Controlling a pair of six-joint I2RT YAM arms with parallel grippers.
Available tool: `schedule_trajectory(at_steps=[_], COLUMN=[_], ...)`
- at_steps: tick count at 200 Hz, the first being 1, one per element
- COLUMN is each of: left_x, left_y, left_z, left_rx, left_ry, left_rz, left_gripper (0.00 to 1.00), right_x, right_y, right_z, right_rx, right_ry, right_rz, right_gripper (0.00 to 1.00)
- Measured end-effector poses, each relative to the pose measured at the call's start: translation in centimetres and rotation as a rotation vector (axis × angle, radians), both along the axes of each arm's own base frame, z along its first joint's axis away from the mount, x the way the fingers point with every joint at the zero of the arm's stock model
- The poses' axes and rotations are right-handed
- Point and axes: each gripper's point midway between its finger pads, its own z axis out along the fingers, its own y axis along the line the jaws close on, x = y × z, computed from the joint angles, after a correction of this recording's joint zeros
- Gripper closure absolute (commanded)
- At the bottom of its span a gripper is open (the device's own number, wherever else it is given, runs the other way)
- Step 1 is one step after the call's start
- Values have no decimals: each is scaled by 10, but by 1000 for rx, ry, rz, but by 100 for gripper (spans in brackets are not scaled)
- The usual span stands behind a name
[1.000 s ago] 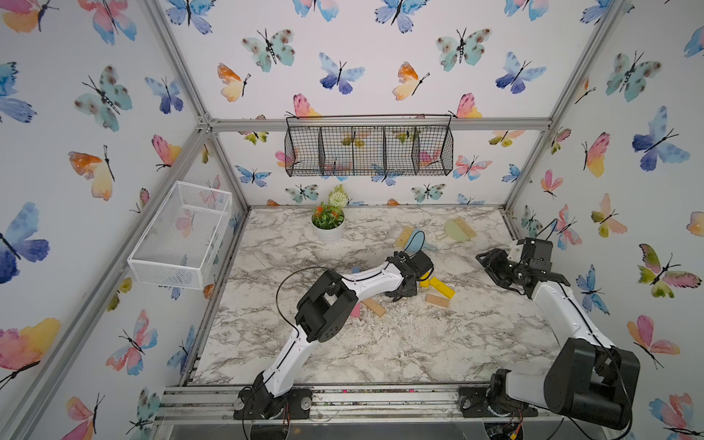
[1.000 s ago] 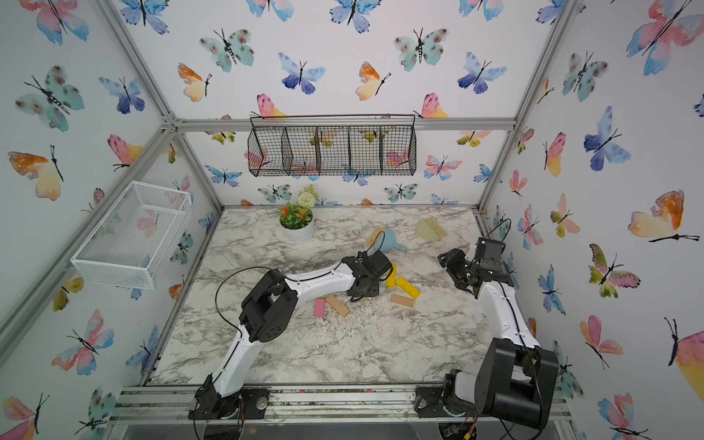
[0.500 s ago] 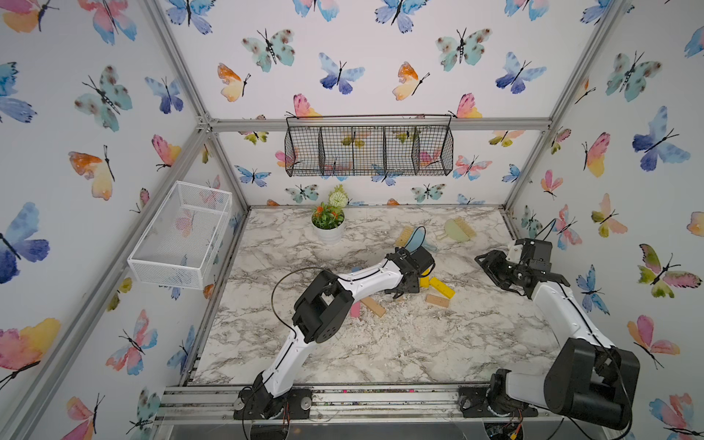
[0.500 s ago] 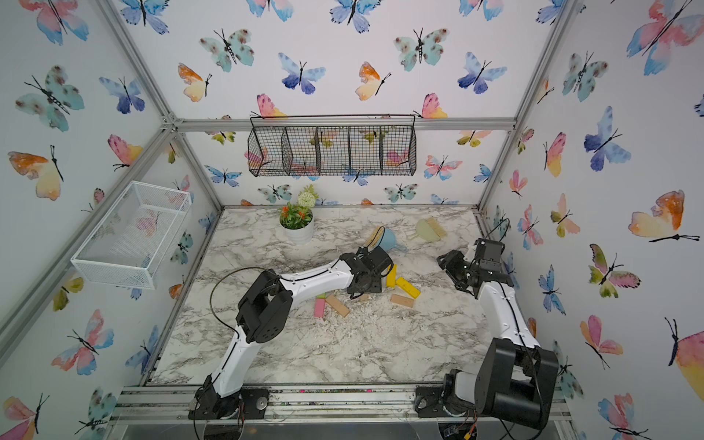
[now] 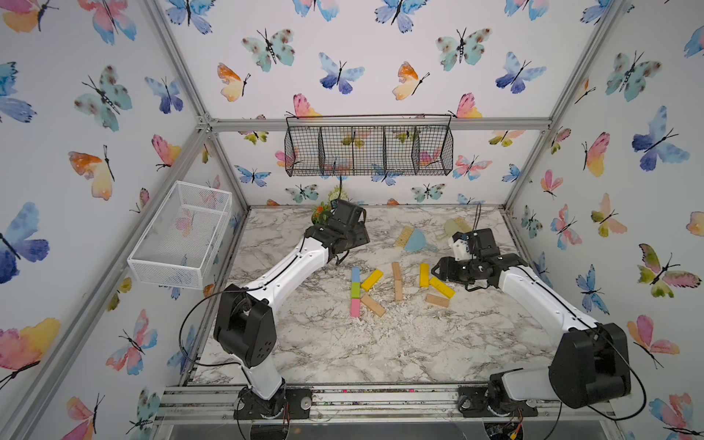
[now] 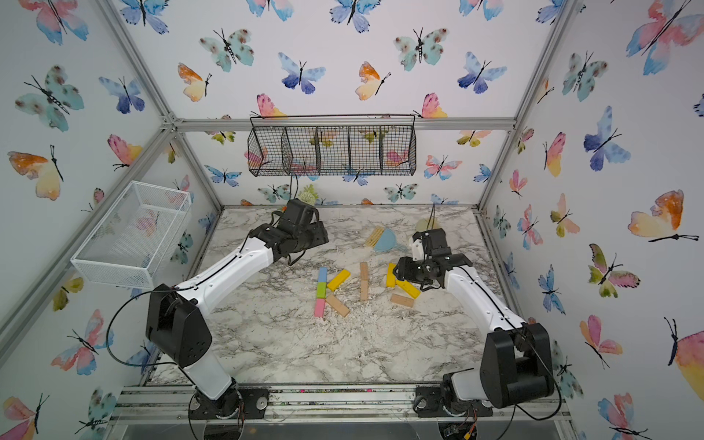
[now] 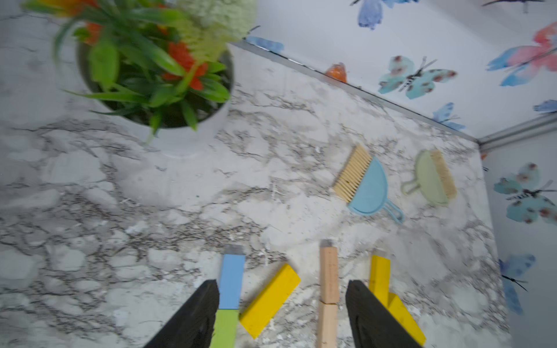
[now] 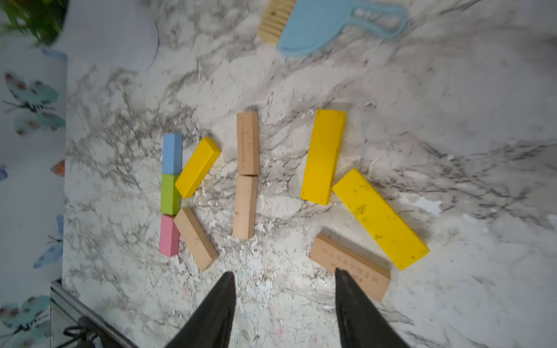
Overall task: Assemble the letter k with building blocks
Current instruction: Assemble the building block at the center of the board, then pick up the building block from the center of the board.
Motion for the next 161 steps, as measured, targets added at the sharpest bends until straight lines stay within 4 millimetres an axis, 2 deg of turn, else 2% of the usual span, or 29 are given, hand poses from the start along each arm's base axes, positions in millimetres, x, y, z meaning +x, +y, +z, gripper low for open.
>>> schedule_trajectory(at_steps=[10, 25, 40, 78, 98, 127, 161], left_x=[1, -1, -6, -20, -20, -19, -20], left_y=[19, 35, 51, 82, 94, 91, 88], left_z=[-12, -20, -23, -36, -43, -41, -43], left_rx=[19, 30, 15, -97, -136, -174, -204], left_ry=[28, 49, 52, 49, 59, 53, 59], left_rz=[15, 14, 11, 6, 21, 3, -14], left_gripper=[30, 29, 29, 29, 29, 29, 29], right_x=[-10, -25, -35, -28, -19, -12, -14], right_y=[6, 9, 7, -6, -11, -15, -11], right_z=[-19, -47, -61, -61, -57, -60, -72], right_rx=[-44, -124, -181, -279, -318, -366, -407], right_ry=[69, 160, 207, 174, 141, 129, 145], right_rz=[42, 89, 117, 114, 106, 110, 151], right_gripper=[45, 45, 44, 44, 44, 44, 45])
